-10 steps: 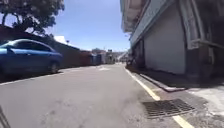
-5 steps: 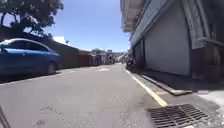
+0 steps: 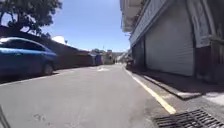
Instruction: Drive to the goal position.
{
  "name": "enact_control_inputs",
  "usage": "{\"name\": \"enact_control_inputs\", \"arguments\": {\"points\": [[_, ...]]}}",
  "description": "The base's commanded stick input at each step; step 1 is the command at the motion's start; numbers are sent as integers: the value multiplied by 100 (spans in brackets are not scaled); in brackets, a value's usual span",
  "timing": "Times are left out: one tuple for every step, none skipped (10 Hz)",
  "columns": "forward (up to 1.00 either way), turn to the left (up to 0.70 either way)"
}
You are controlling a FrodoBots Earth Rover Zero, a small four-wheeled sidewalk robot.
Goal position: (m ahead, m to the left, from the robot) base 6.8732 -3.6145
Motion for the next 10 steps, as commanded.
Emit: {"name": "enact_control_inputs", "arguments": {"points": [[45, 0], [45, 0], [45, 0], [45, 0], [45, 0], [45, 0], [45, 0], [45, 0], [45, 0], [45, 0]]}}
